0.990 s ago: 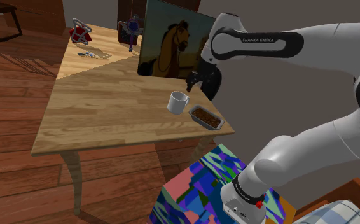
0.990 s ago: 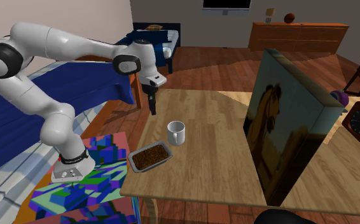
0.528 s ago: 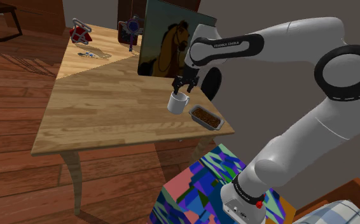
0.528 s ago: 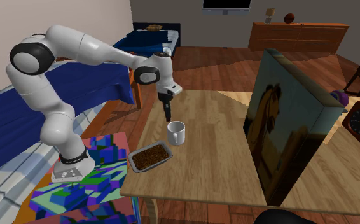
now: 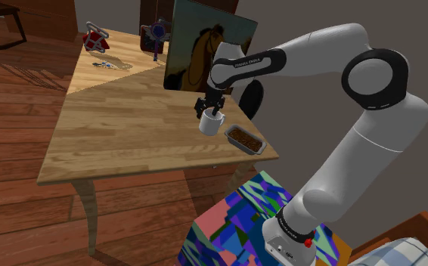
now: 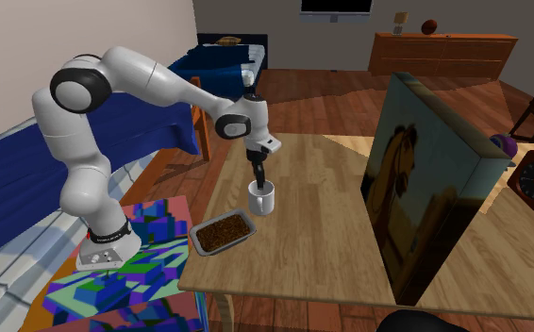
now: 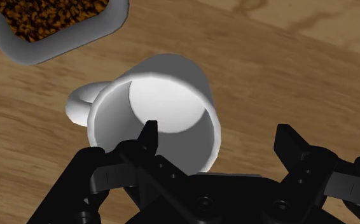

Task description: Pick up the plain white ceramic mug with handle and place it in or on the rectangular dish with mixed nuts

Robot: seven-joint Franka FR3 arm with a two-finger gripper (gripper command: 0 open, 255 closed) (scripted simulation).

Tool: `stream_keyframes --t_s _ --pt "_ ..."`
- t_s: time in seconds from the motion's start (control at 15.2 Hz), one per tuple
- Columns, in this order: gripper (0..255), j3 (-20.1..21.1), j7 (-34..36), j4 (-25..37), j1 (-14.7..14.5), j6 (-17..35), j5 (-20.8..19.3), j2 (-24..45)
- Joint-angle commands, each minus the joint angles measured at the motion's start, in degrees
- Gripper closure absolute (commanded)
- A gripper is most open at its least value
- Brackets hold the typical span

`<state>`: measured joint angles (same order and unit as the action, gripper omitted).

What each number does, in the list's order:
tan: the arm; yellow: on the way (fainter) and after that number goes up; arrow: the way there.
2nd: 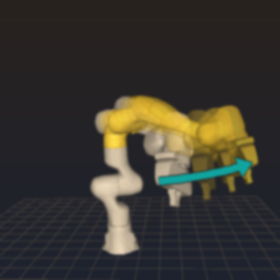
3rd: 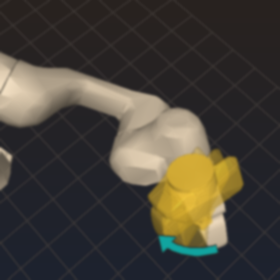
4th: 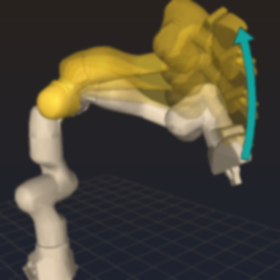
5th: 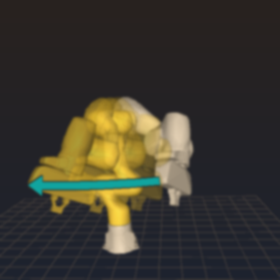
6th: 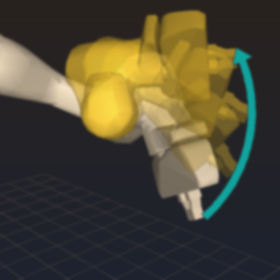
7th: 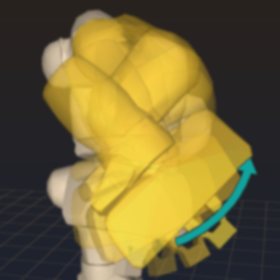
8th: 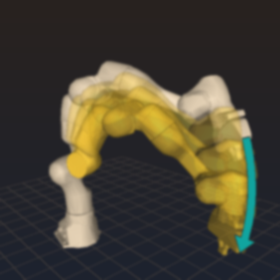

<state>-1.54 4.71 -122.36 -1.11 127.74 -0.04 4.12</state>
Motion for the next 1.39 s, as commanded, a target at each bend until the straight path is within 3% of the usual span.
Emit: stream_keyframes --t_s 0.0,0.66,0.73,1.32 --pt "0 -0.03 -0.10 -0.50 0.04 1.30 0.03 0.78" --pt "0 -0.03 -0.11 -0.95 0.04 2.42 0.06 1.45" --pt "255 -0.03 -0.11 -0.95 0.04 2.42 0.06 1.45" --pt "255 -0.02 -0.11 -0.96 0.04 2.44 0.06 1.45"
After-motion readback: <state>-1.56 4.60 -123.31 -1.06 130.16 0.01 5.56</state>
